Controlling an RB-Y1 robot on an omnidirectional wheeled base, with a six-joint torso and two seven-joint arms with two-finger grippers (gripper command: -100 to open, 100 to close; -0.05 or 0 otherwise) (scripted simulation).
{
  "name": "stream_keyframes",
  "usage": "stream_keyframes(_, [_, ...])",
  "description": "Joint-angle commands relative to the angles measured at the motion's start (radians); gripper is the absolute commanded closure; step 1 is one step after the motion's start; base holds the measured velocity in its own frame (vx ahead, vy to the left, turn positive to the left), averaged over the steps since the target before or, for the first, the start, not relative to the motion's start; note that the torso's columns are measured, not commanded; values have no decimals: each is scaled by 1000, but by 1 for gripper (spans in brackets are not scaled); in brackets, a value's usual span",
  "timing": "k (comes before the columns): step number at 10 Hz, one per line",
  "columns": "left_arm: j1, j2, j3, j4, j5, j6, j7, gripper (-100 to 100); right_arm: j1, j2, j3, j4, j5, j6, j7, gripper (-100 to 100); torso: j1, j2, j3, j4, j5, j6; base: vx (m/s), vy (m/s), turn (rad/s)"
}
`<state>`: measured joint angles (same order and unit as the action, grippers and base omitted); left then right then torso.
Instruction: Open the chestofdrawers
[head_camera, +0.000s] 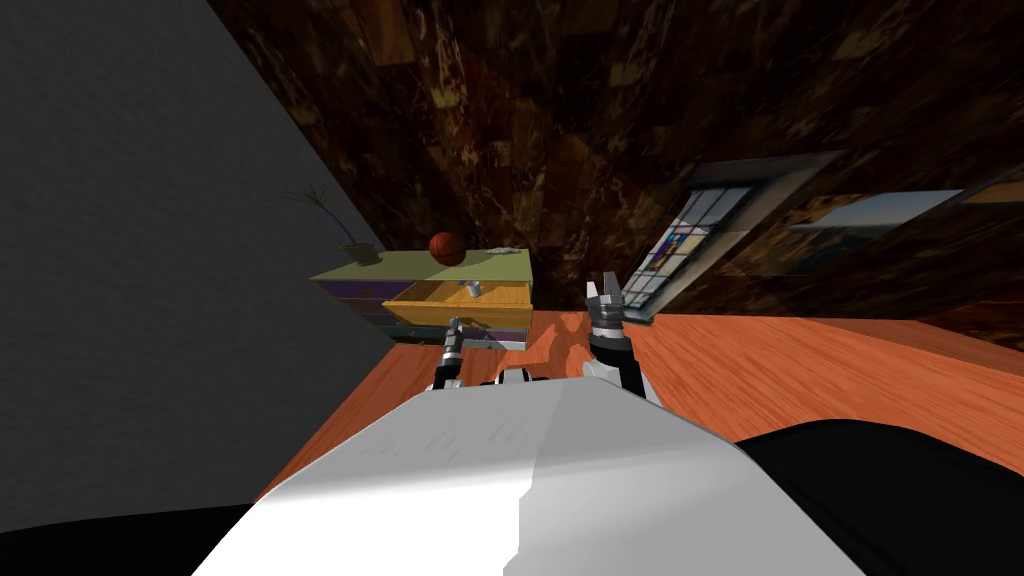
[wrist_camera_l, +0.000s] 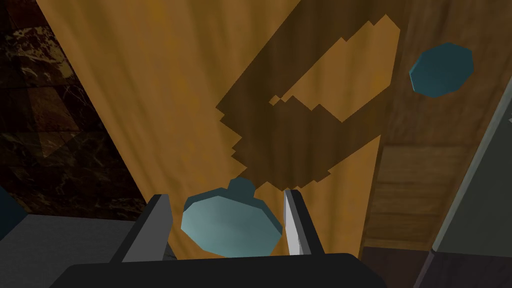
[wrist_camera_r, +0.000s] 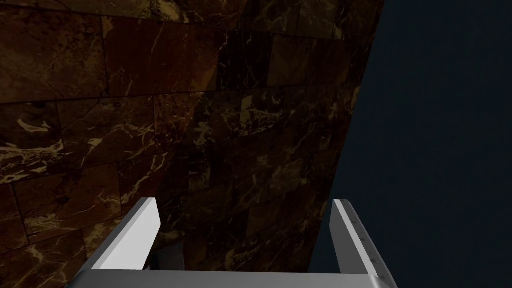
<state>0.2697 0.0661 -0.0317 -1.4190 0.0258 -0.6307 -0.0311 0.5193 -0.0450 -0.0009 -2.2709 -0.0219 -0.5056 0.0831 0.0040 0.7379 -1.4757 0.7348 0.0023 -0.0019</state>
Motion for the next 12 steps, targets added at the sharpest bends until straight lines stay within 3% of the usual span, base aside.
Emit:
stream_keyframes(1, [20, 5, -4, -5, 0, 8, 4, 100, 0, 0, 0, 0, 0, 0, 0, 0, -1, 0, 0, 0, 0, 1, -185, 22, 19])
stream_keyframes(5, [34, 11, -12, -21, -1, 2, 10, 100, 0, 0, 0, 0, 0, 0, 0, 0, -3, 0, 0, 1, -1, 2, -147, 5, 20])
stream_keyframes(6, [11, 17, -3, -58, 2, 46, 12, -100, 0, 0, 0, 0, 0, 0, 0, 0, -4, -1, 0, 0, 0, 3, -107, -11, 26])
stream_keyframes(7, [11, 17, -3, -58, 2, 46, 12, -100, 0, 0, 0, 0, 0, 0, 0, 0, -5, -5, -3, 1, -2, 3, -29, -9, 7])
stream_keyframes(12, [-20, 32, 7, -148, 8, 166, 21, -100, 0, 0, 0, 0, 0, 0, 0, 0, -4, 4, 2, 6, -3, 1, -19, -10, 8])
